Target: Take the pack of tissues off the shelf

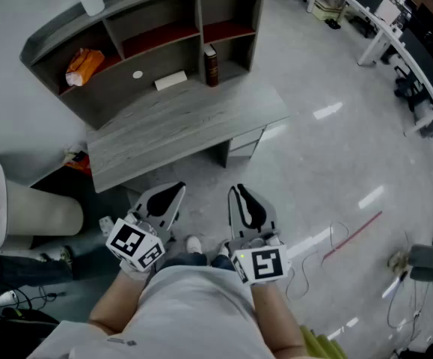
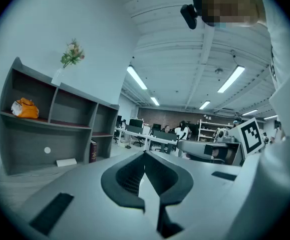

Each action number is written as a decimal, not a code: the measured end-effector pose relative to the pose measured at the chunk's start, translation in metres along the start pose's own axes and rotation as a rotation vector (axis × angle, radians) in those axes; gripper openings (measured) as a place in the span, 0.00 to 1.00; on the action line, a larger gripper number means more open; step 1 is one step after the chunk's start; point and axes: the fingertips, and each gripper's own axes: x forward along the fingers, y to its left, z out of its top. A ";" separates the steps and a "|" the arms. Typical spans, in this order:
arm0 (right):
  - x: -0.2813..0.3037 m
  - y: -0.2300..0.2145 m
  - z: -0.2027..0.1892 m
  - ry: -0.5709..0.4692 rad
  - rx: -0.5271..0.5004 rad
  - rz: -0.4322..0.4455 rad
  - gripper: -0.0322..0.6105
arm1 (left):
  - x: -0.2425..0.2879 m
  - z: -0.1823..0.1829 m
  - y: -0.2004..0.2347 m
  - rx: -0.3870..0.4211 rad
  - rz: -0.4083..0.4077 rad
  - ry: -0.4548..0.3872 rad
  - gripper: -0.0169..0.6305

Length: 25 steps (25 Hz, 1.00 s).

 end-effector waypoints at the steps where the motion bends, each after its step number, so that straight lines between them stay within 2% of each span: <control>1: 0.001 0.003 -0.005 0.014 -0.013 0.005 0.13 | -0.002 0.000 0.004 -0.002 0.001 0.000 0.05; 6: 0.012 0.017 -0.018 0.052 -0.038 0.014 0.13 | -0.011 0.000 0.020 -0.002 -0.005 0.007 0.05; 11: 0.030 0.036 -0.016 0.033 0.003 0.022 0.13 | -0.029 0.002 0.045 -0.005 -0.001 0.001 0.05; 14: 0.043 0.045 -0.017 0.027 -0.006 0.009 0.13 | -0.041 0.003 0.067 -0.003 0.005 0.000 0.05; 18: 0.054 0.046 -0.029 0.031 0.019 -0.027 0.13 | -0.049 -0.002 0.097 -0.007 0.033 0.012 0.05; 25: 0.091 0.029 -0.042 0.033 0.029 -0.022 0.13 | -0.029 -0.004 0.133 0.000 0.066 0.023 0.05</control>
